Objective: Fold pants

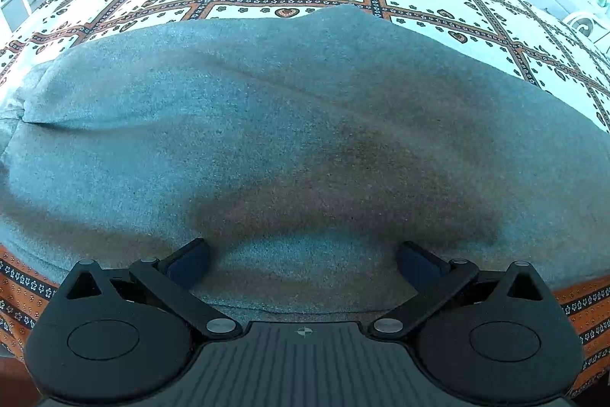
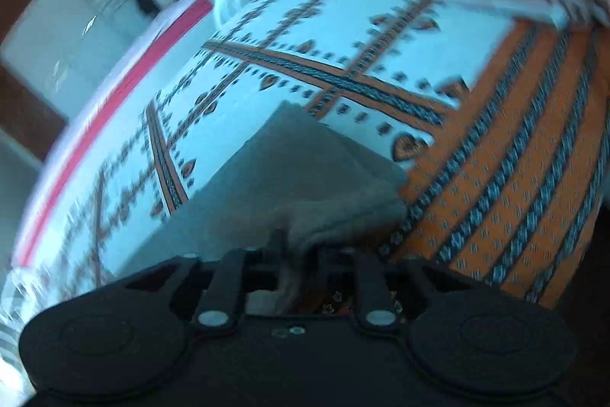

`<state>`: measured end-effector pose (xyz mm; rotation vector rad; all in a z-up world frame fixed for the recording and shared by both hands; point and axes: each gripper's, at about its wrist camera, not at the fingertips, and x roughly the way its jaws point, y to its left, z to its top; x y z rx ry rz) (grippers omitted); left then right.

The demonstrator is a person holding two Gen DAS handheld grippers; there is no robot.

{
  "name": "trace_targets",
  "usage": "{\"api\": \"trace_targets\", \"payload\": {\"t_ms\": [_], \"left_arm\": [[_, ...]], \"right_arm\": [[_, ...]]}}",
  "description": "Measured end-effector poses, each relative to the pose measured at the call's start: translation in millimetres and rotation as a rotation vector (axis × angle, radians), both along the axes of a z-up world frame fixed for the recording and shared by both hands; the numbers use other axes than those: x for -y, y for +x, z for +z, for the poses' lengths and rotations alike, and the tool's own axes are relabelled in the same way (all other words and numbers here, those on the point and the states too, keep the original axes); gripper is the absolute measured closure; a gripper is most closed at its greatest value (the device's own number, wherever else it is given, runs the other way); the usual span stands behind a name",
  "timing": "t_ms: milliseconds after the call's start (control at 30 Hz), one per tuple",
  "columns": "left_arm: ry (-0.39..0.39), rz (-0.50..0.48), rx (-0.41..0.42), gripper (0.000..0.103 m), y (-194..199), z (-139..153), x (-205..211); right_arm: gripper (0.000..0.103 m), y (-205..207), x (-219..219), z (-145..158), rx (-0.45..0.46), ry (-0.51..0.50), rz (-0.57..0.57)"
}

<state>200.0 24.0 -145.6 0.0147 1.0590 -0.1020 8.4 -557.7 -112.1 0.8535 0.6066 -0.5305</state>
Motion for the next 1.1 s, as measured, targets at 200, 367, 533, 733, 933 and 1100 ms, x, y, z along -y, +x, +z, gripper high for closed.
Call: {"api": "trace_targets", "payload": {"t_ms": [200, 367, 533, 733, 933, 1100], "left_arm": [[0.003, 0.003, 0.002, 0.0, -0.1, -0.6, -0.5], [0.0, 0.0, 0.006, 0.0, -0.4, -0.6, -1.0], [0.002, 0.002, 0.007, 0.0, -0.6, -0.9, -1.5], [0.002, 0.006, 0.01, 0.0, -0.5, -0.9, -2.4], [-0.001, 0.005, 0.016, 0.0, -1.3, -1.1, -2.5], [0.003, 0.006, 0.019, 0.0, -1.7, -1.1, -0.3]], "right_arm": [[0.085, -7.6, 2.0, 8.4, 0.036, 0.014, -0.045], [0.075, -4.5, 12.7, 2.4, 0.055, 0.103, -0.099], [0.067, -11.9, 18.3, 1.1, 0.074, 0.14, -0.133], [0.094, 5.5, 10.8, 16.4, 0.036, -0.018, -0.088], [0.076, 40.5, 30.0, 22.5, -0.019, 0.042, -0.052], [0.102, 42.4, 28.6, 29.5, 0.0, -0.032, 0.007]]}}
